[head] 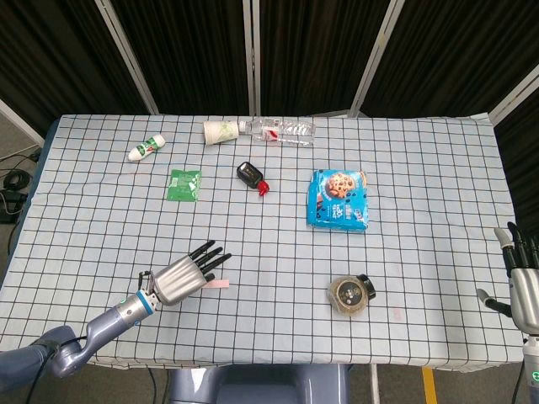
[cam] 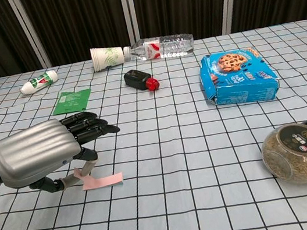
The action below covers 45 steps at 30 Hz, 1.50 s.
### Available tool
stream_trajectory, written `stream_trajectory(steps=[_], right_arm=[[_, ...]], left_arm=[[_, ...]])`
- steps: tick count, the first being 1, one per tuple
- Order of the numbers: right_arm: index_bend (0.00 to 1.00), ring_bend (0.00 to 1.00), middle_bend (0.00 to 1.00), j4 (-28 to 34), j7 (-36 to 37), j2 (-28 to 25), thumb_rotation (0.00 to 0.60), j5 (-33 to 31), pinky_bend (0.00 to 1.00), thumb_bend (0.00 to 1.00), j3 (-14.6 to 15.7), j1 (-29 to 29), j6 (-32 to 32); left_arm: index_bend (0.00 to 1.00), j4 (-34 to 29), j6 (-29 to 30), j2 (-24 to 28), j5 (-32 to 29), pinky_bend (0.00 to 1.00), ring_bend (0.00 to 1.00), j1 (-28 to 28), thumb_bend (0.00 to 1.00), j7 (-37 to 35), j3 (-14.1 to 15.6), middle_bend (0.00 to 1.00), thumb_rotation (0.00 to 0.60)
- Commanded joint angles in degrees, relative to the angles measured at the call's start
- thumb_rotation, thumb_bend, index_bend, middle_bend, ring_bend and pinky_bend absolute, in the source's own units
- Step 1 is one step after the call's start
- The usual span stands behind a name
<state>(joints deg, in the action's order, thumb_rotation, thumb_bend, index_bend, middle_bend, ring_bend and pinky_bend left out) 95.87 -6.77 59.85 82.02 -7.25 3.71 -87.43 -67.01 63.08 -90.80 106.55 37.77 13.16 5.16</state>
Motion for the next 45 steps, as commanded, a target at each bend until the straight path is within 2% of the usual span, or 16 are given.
stream_trajectory(steps=[1, 5, 13, 16, 22, 24, 26, 30, 32, 36, 40, 45], right_arm=[[0.00, 0.00, 0.00, 0.05, 0.10, -0.06, 0.600, 0.04, 0.00, 0.00, 0.01, -0.03, -0.05], [0.00, 0.00, 0.00, 0.10, 0.21, -0.15, 0.600, 0.13, 0.00, 0.00, 0.05, -0.07, -0.09], [0.00, 0.00, 0.00, -0.10, -0.26, 0.33, 0.600, -0.02, 0.00, 0.00, 0.42, 0.36, 1.11], [0.00, 0.00, 0.00, -0.31, 0.13, 0.60, 0.600, -0.12, 0.00, 0.00, 0.53, 1.92, 4.06], [0.01, 0.00, 0.00, -0.12, 4.59, -0.43, 0.600, -0.09, 0.00, 0.00, -0.13, 7.09, 12.67], [0.02, 0.00, 0.00, 0.25, 7.19, -0.78, 0.600, 0.11, 0.00, 0.00, -0.67, 9.85, 16.73], [0.04, 0.00, 0.00, 1.39, 10.88, -0.63, 0.600, -0.13, 0.00, 0.00, -2.13, 14.00, 22.11], [0.10, 0.00, 0.00, 1.99, 12.45, -0.02, 0.600, -1.18, 0.00, 0.00, -3.71, 17.75, 26.23], [0.13, 0.00, 0.00, 2.73, 13.49, 1.89, 0.600, -3.44, 0.00, 0.00, -5.69, 21.56, 30.23], [0.17, 0.00, 0.00, 3.33, 13.55, 4.26, 0.600, -9.00, 0.00, 0.00, -8.00, 26.33, 35.87], [0.23, 0.00, 0.00, 3.33, 12.39, 6.46, 0.600, -13.60, 0.00, 0.00, -9.33, 29.38, 38.53], [0.27, 0.00, 0.00, 3.30, 10.12, 9.67, 0.600, -18.63, 0.00, 0.00, -10.36, 32.19, 39.15]], left_arm=[[0.59, 0.08, 0.14, -0.16, -0.21, 0.00, 0.00, -0.02, 0.49, 0.19, 0.11, 0.00, 0.600], [0.67, 0.07, 0.44, -0.35, -0.62, 0.00, 0.00, 0.00, 0.49, 0.46, 0.13, 0.00, 0.600], [0.77, -2.26, 2.03, 0.30, -3.65, 0.00, 0.00, 0.41, 0.50, -1.28, -2.75, 0.00, 0.600], [0.80, -5.56, 2.20, 1.86, -5.63, 0.00, 0.00, 1.43, 0.51, -2.01, -5.39, 0.00, 0.600], [0.82, -12.57, 0.26, 5.05, -10.06, 0.00, 0.00, 3.69, 0.51, 1.83, -10.64, 0.00, 0.600], [0.83, -16.66, -1.30, 6.06, -13.38, 0.00, 0.00, 4.53, 0.50, 4.04, -13.23, 0.00, 0.600], [0.83, -19.83, -3.22, 6.38, -17.63, 0.00, 0.00, 6.30, 0.50, 6.71, -17.12, 0.00, 0.600], [0.84, -22.45, -5.88, 6.28, -22.92, 0.00, 0.00, 8.25, 0.50, 10.02, -20.24, 0.00, 0.600], [0.84, -23.21, -7.60, 5.05, -26.93, 0.00, 0.00, 10.63, 0.50, 12.35, -23.17, 0.00, 0.600], [0.84, -22.74, -8.98, 1.94, -33.20, 0.00, 0.00, 14.10, 0.51, 15.60, -26.59, 0.00, 0.600], [0.84, -20.67, -8.80, -1.50, -37.40, 0.00, 0.00, 17.06, 0.53, 17.42, -28.95, 0.00, 0.600], [0.84, -17.94, -8.48, -5.10, -41.67, 0.00, 0.00, 20.13, 0.53, 18.94, -30.50, 0.00, 0.600]])
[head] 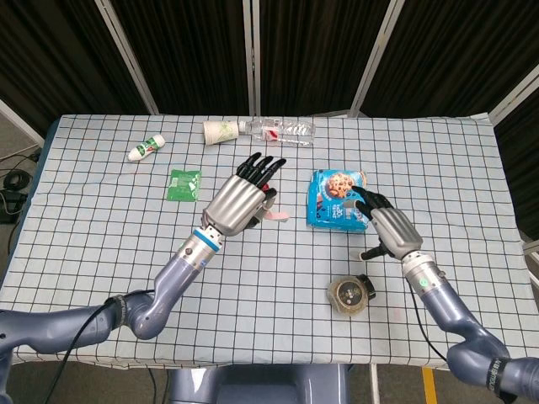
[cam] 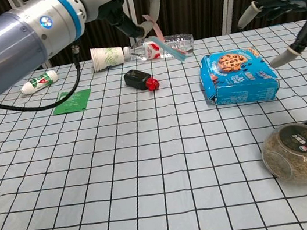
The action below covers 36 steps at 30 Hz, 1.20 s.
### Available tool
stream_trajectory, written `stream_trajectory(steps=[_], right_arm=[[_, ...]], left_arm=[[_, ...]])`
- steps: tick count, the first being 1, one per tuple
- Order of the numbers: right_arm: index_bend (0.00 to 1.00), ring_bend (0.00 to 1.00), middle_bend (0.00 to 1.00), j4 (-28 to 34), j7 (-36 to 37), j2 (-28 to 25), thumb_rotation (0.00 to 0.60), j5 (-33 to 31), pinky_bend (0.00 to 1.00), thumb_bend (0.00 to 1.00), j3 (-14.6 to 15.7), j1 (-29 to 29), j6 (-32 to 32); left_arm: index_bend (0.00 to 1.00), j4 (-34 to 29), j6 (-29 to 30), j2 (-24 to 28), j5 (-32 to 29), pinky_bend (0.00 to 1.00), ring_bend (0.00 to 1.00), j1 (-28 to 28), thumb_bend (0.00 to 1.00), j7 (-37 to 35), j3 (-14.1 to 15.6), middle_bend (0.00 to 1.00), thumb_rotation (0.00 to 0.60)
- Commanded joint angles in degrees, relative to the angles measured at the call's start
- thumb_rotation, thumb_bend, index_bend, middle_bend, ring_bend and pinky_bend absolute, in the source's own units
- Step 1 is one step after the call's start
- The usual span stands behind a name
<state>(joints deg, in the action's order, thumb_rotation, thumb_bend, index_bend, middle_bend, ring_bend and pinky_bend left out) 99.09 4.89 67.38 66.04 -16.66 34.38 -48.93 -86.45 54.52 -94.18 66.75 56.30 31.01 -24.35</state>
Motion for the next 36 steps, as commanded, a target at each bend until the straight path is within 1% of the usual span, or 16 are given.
stream_trajectory(steps=[1, 5, 7, 12, 15, 18, 23, 28, 36], right_arm=[[0.28, 0.00, 0.00, 0.08, -2.14, 2.84, 0.600, -3.55, 0.00, 0.00, -1.09, 2.02, 0.47], [0.29, 0.00, 0.00, 0.55, -4.67, 5.72, 0.600, -7.97, 0.00, 0.00, -1.63, 3.85, -0.78], [0.30, 0.00, 0.00, 0.53, -6.84, 7.94, 0.600, -9.97, 0.00, 0.00, -1.82, 4.71, -2.88], [0.34, 0.00, 0.00, 1.42, -10.10, 11.34, 0.600, -13.76, 0.00, 0.01, -2.28, 6.09, -6.13], [0.35, 0.00, 0.00, 2.05, -11.85, 12.25, 0.600, -16.28, 0.00, 0.06, -2.76, 7.16, -6.88], [0.37, 0.00, 0.00, 2.36, -13.34, 13.08, 0.600, -18.18, 0.00, 0.06, -3.18, 8.04, -7.82], [0.42, 0.00, 0.00, 2.53, -15.56, 14.98, 0.600, -21.22, 0.00, 0.13, -4.24, 9.71, -9.83], [0.49, 0.00, 0.00, 2.60, -17.21, 16.31, 0.600, -23.45, 0.00, 0.18, -4.60, 10.73, -11.44], [0.49, 0.00, 0.00, 2.15, -18.27, 17.05, 0.600, -25.80, 0.00, 0.20, -4.97, 11.46, -12.63]], left_arm=[[0.84, 2.00, 0.21, -2.35, -2.62, 0.00, 0.00, 2.16, 0.53, 1.30, -1.20, 0.00, 0.600], [0.84, 3.69, 0.99, -4.36, -4.88, 0.00, 0.00, 3.91, 0.53, 1.41, -1.73, 0.00, 0.600], [0.84, 4.06, 1.76, -5.07, -5.64, 0.00, 0.00, 4.41, 0.53, 0.92, -2.01, 0.00, 0.600], [0.84, 4.35, 3.45, -5.52, -5.81, 0.00, 0.00, 4.81, 0.53, 0.29, -1.47, 0.00, 0.600], [0.84, 4.40, 4.30, -5.86, -5.89, 0.00, 0.00, 4.93, 0.53, -0.26, -1.21, 0.00, 0.600], [0.85, 4.68, 5.09, -6.32, -6.04, 0.00, 0.00, 5.15, 0.53, -0.33, -1.03, 0.00, 0.600], [0.85, 4.98, 6.13, -7.05, -6.40, 0.00, 0.00, 5.57, 0.53, -0.71, -0.84, 0.00, 0.600], [0.85, 5.03, 7.11, -7.69, -7.22, 0.00, 0.00, 5.87, 0.53, -1.25, -1.01, 0.00, 0.600], [0.85, 4.18, 8.27, -8.44, -8.55, 0.00, 0.00, 6.15, 0.53, -2.03, -1.26, 0.00, 0.600]])
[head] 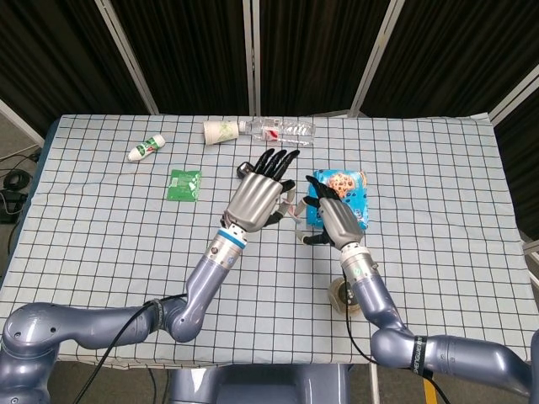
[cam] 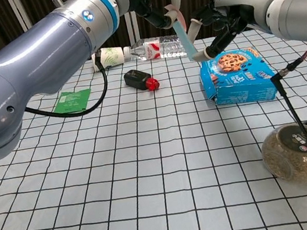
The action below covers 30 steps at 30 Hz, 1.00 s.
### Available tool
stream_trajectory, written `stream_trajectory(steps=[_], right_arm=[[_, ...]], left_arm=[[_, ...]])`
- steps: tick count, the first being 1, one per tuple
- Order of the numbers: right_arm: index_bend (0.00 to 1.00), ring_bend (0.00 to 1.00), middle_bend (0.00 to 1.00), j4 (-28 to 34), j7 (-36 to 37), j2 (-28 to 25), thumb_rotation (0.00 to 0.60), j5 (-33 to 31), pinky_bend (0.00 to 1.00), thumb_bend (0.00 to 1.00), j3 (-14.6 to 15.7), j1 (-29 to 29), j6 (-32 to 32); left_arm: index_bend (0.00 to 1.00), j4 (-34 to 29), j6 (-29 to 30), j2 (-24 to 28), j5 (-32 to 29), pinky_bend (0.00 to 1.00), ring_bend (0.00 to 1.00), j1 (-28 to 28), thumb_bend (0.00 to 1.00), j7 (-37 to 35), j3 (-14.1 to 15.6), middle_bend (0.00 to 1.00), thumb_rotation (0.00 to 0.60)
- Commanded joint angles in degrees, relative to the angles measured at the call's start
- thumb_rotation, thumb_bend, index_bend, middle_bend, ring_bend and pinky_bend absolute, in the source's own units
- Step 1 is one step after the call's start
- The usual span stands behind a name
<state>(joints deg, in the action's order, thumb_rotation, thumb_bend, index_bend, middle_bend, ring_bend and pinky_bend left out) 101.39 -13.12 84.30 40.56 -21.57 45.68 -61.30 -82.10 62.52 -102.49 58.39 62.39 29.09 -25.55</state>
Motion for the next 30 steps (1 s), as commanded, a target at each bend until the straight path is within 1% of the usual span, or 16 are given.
stream_trajectory(steps=[1, 9, 15, 25, 30], right_arm=[[0.49, 0.00, 0.00, -0.18, -0.41, 0.17, 0.600, -0.46, 0.00, 0.20, -0.05, 0.20, -0.40], [0.49, 0.00, 0.00, -0.40, -1.00, 0.44, 0.600, -1.55, 0.00, 0.20, -0.23, 0.65, -0.90], [0.52, 0.00, 0.00, -0.43, -1.23, 0.50, 0.600, -1.52, 0.00, 0.25, -0.08, 0.76, -1.15], [0.55, 0.00, 0.00, -0.25, -1.78, 0.24, 0.600, -1.40, 0.00, 0.27, 0.19, 0.75, -1.67], [0.53, 0.00, 0.00, 0.15, -2.11, -0.23, 0.600, -1.38, 0.00, 0.27, 0.30, 0.76, -1.61]], left_arm=[[0.85, -0.24, 0.37, -0.21, -0.32, 0.00, 0.00, 0.08, 0.53, -0.21, -0.07, 0.00, 0.600], [0.85, -0.28, 0.98, -0.68, -1.05, 0.00, 0.00, 0.49, 0.53, -0.56, -0.16, 0.00, 0.600], [0.85, -0.46, 1.46, -0.45, -1.05, 0.00, 0.00, 0.62, 0.53, -0.85, -0.26, 0.00, 0.600], [0.85, -1.24, 1.83, 0.52, -1.20, 0.00, 0.00, 0.47, 0.53, -0.82, 0.09, 0.00, 0.600], [0.85, -1.49, 1.86, 0.78, -1.35, 0.00, 0.00, 0.59, 0.53, -0.61, 0.31, 0.00, 0.600]])
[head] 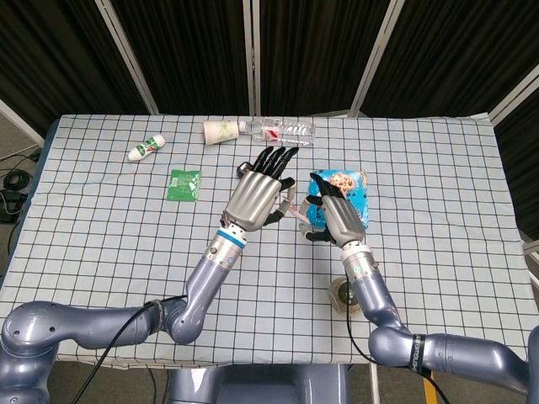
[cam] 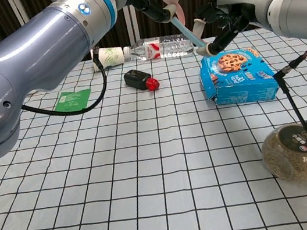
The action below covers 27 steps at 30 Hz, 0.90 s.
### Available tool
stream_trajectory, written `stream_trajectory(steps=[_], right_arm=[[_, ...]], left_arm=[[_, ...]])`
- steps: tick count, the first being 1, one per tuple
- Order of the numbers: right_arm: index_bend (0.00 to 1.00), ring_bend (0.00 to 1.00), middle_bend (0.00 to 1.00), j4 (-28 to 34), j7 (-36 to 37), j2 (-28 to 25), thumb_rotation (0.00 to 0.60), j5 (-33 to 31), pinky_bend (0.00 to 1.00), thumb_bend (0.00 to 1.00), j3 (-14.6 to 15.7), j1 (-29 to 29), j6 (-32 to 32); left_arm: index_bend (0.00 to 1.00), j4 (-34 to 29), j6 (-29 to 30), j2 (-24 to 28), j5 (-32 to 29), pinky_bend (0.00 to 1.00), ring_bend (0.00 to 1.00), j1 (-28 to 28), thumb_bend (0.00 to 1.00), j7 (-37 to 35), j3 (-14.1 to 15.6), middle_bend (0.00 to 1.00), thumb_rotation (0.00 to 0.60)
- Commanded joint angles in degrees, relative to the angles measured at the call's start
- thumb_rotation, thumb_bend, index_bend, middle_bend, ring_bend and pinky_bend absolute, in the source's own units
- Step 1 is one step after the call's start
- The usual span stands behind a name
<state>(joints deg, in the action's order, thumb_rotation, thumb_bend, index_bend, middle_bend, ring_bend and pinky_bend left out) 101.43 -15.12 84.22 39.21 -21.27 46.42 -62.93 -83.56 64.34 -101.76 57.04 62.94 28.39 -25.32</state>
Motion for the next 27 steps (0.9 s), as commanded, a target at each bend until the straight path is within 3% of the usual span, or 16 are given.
stream_trajectory(steps=[1, 17, 27], right_arm=[[0.52, 0.00, 0.00, 0.18, -0.16, -0.26, 0.600, 0.04, 0.00, 0.27, -0.04, 0.05, 0.01], [0.52, 0.00, 0.00, 0.87, -0.54, -1.21, 0.600, 0.58, 0.00, 0.27, 0.05, -0.03, -0.51], [0.57, 0.00, 0.00, 1.84, -0.57, -1.91, 0.600, 1.44, 0.00, 0.38, 0.61, -0.14, -0.07]], left_arm=[[0.85, -0.07, 0.04, 0.11, -0.04, 0.00, 0.00, 0.06, 0.53, 0.19, 0.13, 0.00, 0.600], [0.85, -0.97, 0.55, 0.38, -0.37, 0.00, 0.00, 0.32, 0.53, 0.57, 0.53, 0.00, 0.600], [0.85, -0.72, 0.84, 0.25, -0.58, 0.00, 0.00, 0.36, 0.53, 0.96, 0.93, 0.00, 0.600]])
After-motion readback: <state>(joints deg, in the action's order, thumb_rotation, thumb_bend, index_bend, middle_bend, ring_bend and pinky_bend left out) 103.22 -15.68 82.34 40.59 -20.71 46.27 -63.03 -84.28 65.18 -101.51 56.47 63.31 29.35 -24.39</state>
